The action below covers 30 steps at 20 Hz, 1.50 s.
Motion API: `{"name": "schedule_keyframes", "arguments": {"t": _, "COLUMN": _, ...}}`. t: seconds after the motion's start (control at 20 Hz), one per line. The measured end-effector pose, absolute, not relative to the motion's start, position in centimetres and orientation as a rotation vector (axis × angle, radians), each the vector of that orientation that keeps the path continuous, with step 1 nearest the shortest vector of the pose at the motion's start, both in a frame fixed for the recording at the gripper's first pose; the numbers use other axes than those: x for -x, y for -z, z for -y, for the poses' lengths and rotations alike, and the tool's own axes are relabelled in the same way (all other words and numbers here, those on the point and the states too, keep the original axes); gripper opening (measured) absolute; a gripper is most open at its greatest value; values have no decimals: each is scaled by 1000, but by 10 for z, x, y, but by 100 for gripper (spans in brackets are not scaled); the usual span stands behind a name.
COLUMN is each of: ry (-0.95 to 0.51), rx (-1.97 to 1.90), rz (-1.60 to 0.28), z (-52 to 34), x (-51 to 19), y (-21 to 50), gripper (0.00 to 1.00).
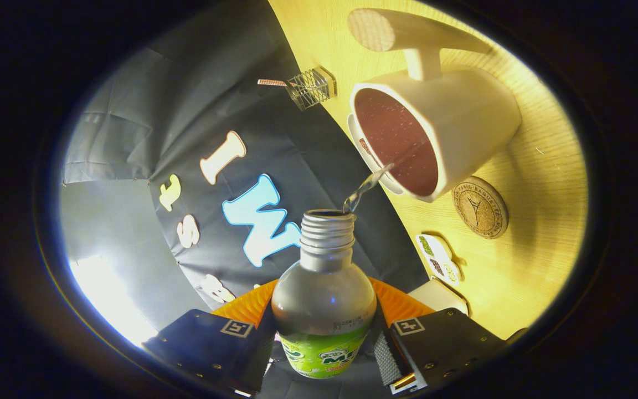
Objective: Take the bottle from table, then pour the juice into the cup, finally place the bottle on the coaster
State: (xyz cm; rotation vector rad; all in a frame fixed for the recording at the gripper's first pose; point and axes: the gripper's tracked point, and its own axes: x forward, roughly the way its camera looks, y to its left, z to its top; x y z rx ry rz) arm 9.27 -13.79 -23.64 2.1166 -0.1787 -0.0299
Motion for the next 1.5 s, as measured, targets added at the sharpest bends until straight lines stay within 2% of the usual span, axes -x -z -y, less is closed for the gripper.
{"name": "schedule_keyframes", "arguments": {"t": 1.5, "ry": 72, "rx": -2138, "rz": 206, "z": 153, "x": -95, "y": 244, "gripper": 76}}
